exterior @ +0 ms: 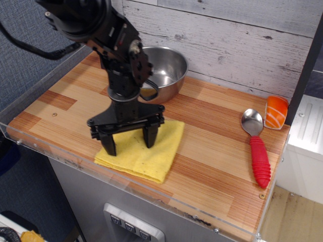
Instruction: Place the cloth on the far edge of the table.
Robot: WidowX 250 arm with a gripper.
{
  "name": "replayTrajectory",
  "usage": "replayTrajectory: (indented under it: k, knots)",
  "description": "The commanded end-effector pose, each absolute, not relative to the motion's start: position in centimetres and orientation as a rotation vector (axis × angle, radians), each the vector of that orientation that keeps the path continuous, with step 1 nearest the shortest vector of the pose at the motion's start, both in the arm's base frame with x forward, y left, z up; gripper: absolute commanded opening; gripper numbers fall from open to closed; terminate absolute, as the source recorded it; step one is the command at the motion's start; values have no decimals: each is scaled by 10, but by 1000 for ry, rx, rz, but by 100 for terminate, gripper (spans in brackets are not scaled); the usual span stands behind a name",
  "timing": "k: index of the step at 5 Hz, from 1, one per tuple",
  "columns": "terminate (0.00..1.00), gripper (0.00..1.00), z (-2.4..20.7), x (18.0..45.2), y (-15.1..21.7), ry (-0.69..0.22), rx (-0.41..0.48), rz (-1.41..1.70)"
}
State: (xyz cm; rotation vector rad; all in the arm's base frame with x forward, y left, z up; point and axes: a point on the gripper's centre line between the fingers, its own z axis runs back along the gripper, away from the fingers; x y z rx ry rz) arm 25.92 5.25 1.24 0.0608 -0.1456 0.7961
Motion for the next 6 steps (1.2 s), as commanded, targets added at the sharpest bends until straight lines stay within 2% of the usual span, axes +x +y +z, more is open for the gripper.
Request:
replayTrajectory:
  k: [1,4,6]
  knots:
    - [0,100,21,267,87,-175,95,821]
    - [0,100,19,271,136,-181,148,880]
    - [0,100,27,269,164,-195,156,920]
